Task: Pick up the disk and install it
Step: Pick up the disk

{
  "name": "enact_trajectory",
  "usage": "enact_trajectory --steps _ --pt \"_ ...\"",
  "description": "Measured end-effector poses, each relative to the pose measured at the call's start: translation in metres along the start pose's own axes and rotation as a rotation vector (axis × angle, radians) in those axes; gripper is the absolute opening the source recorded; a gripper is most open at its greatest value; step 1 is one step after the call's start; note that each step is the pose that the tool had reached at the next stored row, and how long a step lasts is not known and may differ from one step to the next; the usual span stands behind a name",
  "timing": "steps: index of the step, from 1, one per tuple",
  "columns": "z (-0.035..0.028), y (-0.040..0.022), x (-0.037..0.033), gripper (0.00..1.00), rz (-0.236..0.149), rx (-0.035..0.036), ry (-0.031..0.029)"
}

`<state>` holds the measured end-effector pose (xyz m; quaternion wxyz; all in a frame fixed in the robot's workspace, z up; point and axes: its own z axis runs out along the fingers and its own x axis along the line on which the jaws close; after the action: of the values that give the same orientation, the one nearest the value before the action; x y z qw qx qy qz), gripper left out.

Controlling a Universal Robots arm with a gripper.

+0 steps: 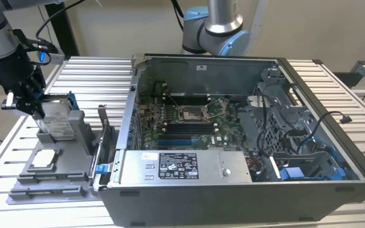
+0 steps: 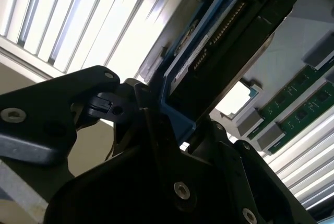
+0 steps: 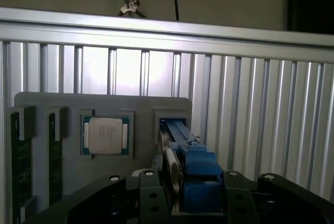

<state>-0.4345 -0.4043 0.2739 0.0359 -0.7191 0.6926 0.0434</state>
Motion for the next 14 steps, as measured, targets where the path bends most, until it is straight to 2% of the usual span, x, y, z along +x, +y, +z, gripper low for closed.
enact_trajectory --steps 14 --pt "-0.0001 0.0000 0.0006 1.00 0.000 0.0001 -0.0004"
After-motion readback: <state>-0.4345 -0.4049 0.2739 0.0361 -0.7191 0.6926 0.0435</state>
